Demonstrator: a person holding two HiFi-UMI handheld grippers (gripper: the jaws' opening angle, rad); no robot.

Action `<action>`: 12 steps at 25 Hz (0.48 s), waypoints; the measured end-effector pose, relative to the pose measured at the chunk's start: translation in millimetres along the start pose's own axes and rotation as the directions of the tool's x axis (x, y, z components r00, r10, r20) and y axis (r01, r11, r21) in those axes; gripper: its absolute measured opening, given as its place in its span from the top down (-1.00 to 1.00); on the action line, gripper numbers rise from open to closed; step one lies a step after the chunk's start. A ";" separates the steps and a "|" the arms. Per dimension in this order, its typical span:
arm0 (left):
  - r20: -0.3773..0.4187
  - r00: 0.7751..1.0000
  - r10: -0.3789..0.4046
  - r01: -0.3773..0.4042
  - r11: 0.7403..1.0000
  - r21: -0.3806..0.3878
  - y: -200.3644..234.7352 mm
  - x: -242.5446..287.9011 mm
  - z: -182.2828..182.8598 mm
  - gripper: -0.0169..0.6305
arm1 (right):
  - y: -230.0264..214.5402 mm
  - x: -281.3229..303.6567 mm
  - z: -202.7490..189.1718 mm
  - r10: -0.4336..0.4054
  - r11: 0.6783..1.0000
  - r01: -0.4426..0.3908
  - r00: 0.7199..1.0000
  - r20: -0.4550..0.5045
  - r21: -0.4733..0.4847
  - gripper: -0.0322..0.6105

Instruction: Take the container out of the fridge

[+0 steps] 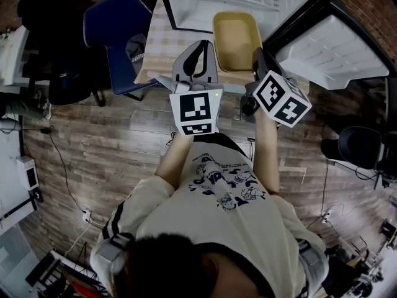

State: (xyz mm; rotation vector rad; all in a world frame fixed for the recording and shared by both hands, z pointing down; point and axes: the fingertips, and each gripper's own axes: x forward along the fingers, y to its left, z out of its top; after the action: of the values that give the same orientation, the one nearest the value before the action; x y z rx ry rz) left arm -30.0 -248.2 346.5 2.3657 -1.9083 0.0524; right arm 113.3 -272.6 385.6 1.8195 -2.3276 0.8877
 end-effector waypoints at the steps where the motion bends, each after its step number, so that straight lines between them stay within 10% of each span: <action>1: 0.001 1.000 0.001 -0.001 1.000 0.000 -0.7 -1.1 0.3 0.88 | 0.3 -0.7 -1.5 0.006 1.000 -0.006 1.000 -0.002 0.001 0.77; 12: 0.006 1.000 0.010 -0.010 1.000 -0.002 -1.7 -4.0 1.8 0.88 | 3.9 -0.2 -8.4 0.036 0.999 -0.036 0.999 -0.015 -0.012 0.77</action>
State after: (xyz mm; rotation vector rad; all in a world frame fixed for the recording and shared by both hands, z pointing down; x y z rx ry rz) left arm -29.3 -244.2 344.2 2.3575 -1.9219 0.0440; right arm 107.4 -267.9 391.0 1.7650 -2.3591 0.8860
